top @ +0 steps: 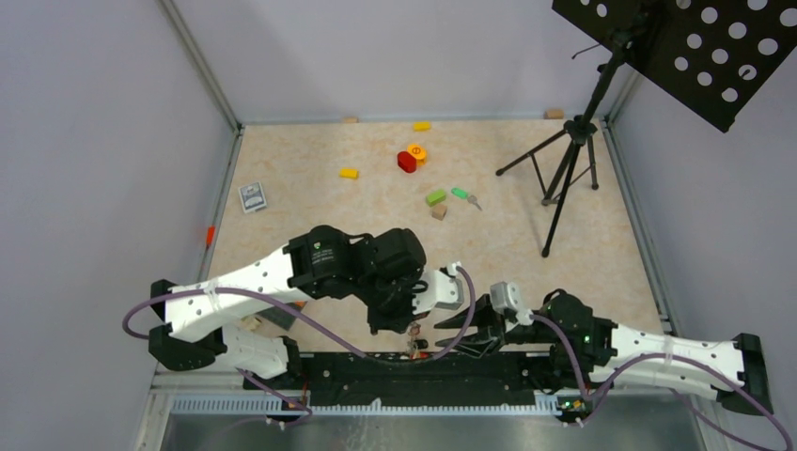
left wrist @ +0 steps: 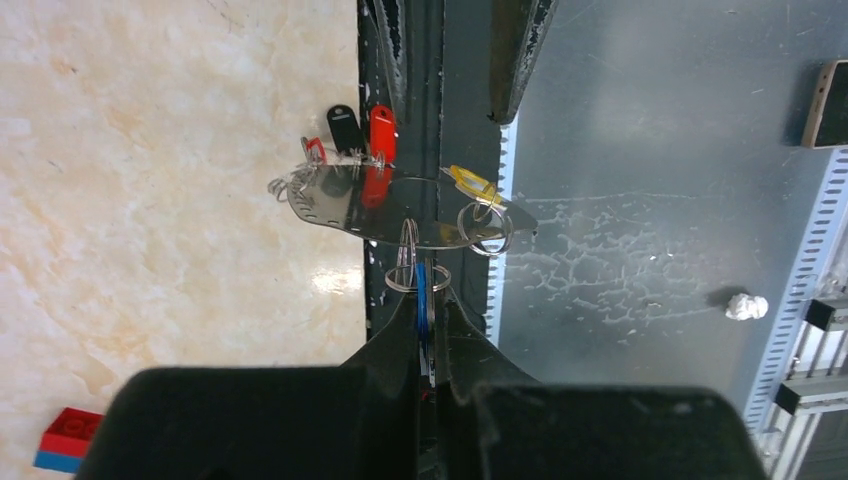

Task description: Remove the keys from the keyring

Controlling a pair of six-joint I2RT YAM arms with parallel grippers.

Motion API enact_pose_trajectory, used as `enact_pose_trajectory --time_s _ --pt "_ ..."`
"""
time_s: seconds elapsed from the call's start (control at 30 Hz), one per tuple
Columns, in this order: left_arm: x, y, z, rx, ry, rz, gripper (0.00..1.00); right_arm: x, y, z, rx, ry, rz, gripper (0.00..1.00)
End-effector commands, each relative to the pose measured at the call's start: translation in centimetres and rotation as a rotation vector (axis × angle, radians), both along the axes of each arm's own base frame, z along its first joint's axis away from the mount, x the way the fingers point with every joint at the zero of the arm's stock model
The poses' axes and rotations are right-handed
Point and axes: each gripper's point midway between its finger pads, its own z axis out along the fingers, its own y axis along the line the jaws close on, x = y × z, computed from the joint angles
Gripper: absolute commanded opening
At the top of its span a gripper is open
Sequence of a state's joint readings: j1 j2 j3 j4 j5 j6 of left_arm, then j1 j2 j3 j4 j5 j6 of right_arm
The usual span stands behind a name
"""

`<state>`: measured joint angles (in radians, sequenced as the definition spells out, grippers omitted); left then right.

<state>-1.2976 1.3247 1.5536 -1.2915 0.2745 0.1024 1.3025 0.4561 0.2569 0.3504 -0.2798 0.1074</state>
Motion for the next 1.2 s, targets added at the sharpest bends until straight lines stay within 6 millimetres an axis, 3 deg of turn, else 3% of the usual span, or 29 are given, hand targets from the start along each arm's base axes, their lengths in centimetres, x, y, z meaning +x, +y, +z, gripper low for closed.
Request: enact_pose_trajectory --time_s 0.0,0.2,0.4,0.67,0.87,1.17 --pt "0.0 -1.1 3.3 -0.145 -0.064 -0.112 0.00 -0.8 0.0 3.5 0.073 -0.092 0.046 0.33" --pt "0.4 -1.9 4.4 -0.209 -0.163 -0.293 0.00 -0.7 -0.1 3.0 0.054 -0.079 0.036 0.30" --pt "1.0 -1.5 3.9 -0.153 -0.239 -0.465 0.00 -0.3 -0.5 3.3 0.059 -0.073 0.005 0.27" --pt "1.7 -0.1 0.3 0.011 -0.212 -0.434 0.00 0.0 -0.8 3.2 0.057 -0.064 -0.016 0.27" --pt "2.4 0.3 0.3 0.041 -0.237 -0.375 0.00 0.1 -0.7 3.2 0.067 -0.056 -0.017 0.26" --pt "4.0 1.0 -1.4 0.135 -0.294 -0.356 0.00 0.0 -0.3 2.8 0.087 -0.028 -0.012 0.26"
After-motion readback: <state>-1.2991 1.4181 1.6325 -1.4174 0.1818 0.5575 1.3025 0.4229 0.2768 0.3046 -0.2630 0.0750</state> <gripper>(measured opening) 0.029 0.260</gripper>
